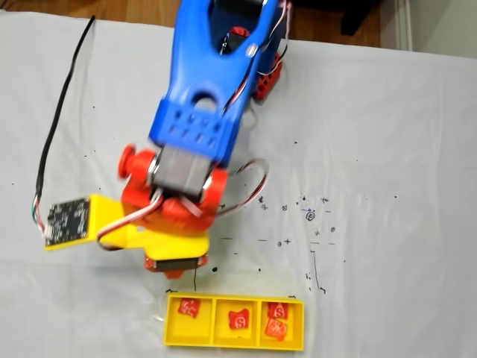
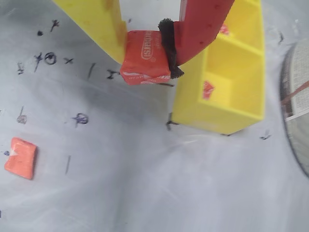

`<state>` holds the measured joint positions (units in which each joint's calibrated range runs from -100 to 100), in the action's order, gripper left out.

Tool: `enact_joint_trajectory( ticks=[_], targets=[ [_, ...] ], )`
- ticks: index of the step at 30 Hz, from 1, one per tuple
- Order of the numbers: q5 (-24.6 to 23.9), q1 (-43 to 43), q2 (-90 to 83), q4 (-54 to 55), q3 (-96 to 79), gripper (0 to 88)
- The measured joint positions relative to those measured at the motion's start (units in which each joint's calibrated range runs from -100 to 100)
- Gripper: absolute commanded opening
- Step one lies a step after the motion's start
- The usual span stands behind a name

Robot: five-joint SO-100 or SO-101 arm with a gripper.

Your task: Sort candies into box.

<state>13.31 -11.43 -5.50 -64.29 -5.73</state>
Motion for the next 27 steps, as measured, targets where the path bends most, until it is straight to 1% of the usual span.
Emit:
enact_joint_trajectory(
  ticks=[5,7,11,19,27],
  targets=[
    [-3.6,3.0,-5.7,2.0,0.0,0.2],
    [-5.3,4.7,-5.9,2.9,0.0,0.2],
    [-7.0,7.1,-5.9,4.4,0.0,0.2],
    [-8.4,11.6,-5.9,9.9,-3.1,0.2],
    [-9.0,12.6,-2.5,15.3,-4.3,0.2]
  ],
)
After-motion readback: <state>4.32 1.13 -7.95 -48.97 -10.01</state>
